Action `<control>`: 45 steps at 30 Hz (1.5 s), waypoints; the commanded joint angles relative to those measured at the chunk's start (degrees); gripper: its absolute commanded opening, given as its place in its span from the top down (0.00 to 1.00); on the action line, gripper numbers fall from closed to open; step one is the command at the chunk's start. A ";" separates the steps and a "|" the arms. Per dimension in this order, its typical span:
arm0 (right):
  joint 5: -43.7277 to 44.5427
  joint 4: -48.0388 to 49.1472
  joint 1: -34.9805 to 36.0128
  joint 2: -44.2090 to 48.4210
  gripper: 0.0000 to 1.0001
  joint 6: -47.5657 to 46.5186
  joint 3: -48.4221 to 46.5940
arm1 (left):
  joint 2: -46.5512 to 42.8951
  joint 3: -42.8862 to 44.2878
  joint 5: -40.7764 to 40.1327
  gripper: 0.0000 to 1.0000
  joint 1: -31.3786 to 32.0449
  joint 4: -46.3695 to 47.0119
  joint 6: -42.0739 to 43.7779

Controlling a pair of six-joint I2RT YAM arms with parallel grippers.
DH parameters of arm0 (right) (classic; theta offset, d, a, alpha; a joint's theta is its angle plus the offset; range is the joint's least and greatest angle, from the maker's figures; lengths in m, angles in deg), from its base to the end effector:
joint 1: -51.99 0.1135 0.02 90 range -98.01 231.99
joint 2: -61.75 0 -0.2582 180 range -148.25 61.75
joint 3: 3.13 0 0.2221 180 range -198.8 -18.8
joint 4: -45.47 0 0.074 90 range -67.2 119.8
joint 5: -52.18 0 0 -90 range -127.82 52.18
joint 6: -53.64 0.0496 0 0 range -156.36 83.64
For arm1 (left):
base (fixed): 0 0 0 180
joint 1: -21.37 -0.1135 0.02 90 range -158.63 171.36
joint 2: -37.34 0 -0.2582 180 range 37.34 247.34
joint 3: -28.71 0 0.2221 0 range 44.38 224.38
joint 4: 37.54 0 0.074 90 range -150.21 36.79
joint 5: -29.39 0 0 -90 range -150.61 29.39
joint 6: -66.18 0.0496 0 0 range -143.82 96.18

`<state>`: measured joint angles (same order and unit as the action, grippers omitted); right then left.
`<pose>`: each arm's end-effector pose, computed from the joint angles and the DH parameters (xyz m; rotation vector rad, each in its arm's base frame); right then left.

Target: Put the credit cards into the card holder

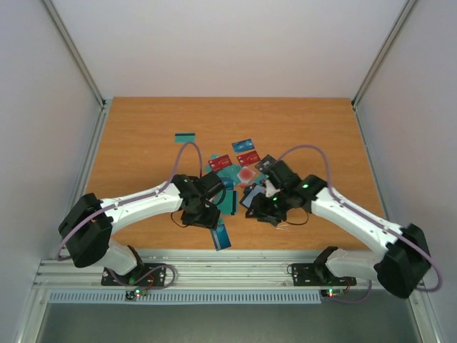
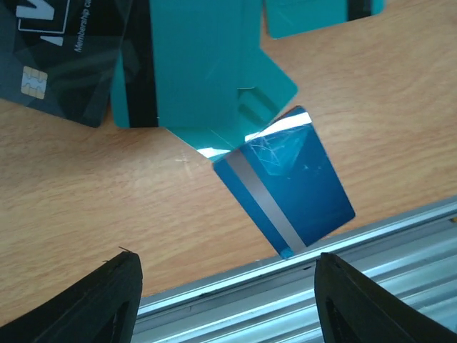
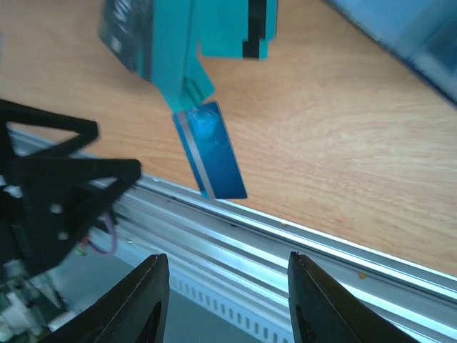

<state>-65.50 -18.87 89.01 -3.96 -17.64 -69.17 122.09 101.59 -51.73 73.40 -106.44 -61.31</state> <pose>0.1359 0.1313 0.2441 -0.6074 2.7616 0.9194 0.1376 -0.1888 0.2035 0.4138 3.0893 -0.3490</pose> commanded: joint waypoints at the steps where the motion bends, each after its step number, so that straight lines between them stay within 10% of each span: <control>1: 4.96 5.89 8.42 -6.60 0.52 4.57 1.35 | 1.36 -1.87 2.59 0.33 -2.80 5.91 2.76; 45: 15.76 21.60 29.69 -3.55 0.49 33.09 19.09 | 17.96 0.58 6.73 0.51 5.72 13.40 5.09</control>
<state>-51.93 -1.82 117.29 -9.10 10.43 -53.28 137.92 104.04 -47.68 77.70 -97.59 -55.00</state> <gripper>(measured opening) 0.499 0.487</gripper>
